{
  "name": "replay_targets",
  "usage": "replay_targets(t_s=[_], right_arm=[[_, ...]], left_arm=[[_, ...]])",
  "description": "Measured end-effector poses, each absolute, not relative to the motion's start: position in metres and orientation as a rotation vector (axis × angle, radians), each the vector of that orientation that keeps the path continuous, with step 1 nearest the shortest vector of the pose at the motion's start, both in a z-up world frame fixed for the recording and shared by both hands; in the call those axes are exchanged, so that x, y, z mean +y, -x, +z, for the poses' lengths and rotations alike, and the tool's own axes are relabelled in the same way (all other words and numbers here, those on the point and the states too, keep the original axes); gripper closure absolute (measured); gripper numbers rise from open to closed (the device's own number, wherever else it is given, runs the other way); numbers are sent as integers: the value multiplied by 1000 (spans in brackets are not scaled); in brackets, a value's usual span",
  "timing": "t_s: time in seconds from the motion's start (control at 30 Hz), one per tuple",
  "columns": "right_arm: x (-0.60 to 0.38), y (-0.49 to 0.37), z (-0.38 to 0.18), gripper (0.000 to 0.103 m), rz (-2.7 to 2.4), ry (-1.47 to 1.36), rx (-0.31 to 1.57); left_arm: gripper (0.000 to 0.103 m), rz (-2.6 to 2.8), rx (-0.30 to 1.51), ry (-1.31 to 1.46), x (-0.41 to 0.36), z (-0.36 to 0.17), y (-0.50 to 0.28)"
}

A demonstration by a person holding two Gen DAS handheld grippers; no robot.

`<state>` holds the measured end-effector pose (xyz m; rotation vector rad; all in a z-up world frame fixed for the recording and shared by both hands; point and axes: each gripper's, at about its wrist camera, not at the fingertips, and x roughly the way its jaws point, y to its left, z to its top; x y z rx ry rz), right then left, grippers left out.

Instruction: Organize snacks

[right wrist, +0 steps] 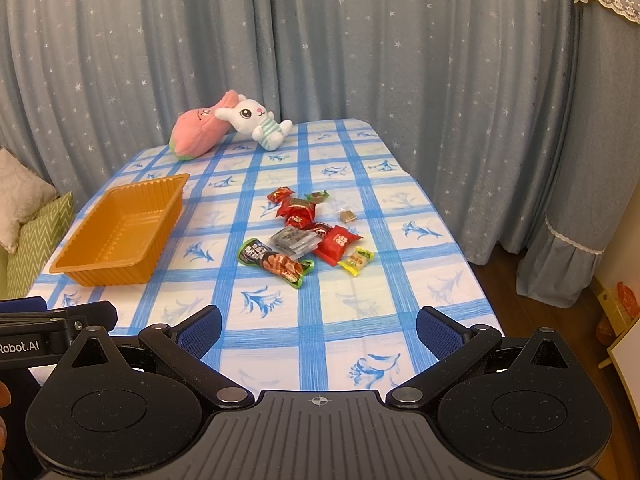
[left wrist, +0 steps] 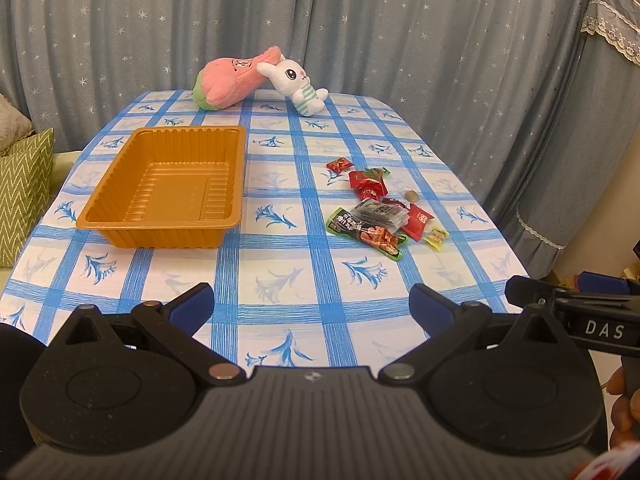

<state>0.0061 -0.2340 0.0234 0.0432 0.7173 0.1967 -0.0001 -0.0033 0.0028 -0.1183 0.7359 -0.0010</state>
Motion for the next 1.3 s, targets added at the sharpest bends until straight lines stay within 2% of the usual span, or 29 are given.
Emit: replay_targets(t_s=[0.87,1.3], right_arm=[[-241,-9,20,0,185,-56,722],[-254,-54,-1,1,169,-94,721]], left_arm=[[0,-3,738,150,-9,8,-16],[0,-19,772,185,-6,-20,-57]])
